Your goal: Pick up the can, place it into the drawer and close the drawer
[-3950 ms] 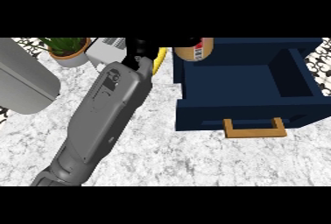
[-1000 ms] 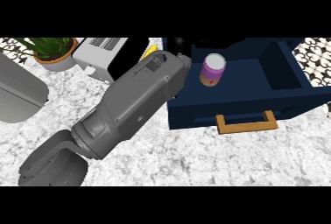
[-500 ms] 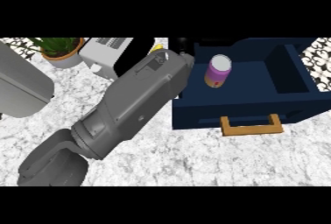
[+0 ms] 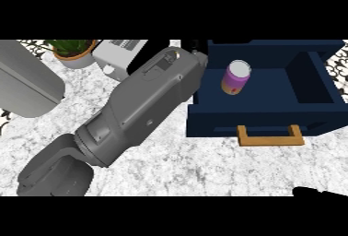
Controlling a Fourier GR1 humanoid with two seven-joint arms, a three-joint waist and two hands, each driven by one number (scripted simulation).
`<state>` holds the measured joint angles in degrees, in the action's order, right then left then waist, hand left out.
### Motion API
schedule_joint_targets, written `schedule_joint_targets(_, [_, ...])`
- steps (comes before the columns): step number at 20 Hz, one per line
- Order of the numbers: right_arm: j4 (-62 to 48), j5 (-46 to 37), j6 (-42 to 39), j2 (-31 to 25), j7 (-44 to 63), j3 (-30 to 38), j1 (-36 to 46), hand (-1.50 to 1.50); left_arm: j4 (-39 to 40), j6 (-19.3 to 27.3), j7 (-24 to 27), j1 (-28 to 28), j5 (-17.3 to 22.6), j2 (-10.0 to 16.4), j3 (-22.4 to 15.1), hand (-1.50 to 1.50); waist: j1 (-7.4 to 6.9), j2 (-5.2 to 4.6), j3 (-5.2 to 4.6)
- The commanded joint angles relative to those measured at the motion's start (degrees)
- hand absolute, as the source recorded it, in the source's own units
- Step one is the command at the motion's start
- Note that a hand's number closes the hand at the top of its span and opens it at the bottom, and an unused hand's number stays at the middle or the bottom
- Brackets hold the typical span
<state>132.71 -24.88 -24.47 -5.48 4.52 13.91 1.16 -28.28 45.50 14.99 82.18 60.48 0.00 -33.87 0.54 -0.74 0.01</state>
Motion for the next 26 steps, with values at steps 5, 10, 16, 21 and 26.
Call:
schedule_joint_targets(5, [-15.5, -17.96, 9.99, -0.58, -6.79, -8.28, 8.61, -1.5, -3.17, 0.37, -4.31, -0.99, -2.69, 3.1, 0.25, -1.5, -1.6, 0.76, 0.0])
schedule_joint_targets(10, [-29.3, -27.46, 14.14, -1.25, -7.13, -14.12, 17.91, -1.5, -3.2, 0.28, -3.14, -3.01, -3.95, 2.54, 0.88, -1.5, -2.03, 0.57, -0.01])
schedule_joint_targets(16, [-45.14, -37.53, 21.04, -1.41, -9.61, -18.92, 23.13, -1.5, -6.18, 1.34, -7.22, -3.91, -5.78, 5.89, -0.27, -1.5, -3.09, 0.64, -0.01])
schedule_joint_targets(21, [-55.26, -41.37, 25.88, -1.65, -8.94, -17.43, 27.96, -1.5, -12.97, 2.54, -10.72, -7.57, -7.58, 10.18, -0.76, -1.5, -2.63, 0.94, 0.0])
schedule_joint_targets(26, [-69.55, -43.41, 34.07, -1.1, -10.87, -15.0, 31.2, -1.5, -18.17, 2.32, -14.41, -7.91, -8.42, 15.86, 0.49, -1.5, -2.8, 0.76, 0.03])
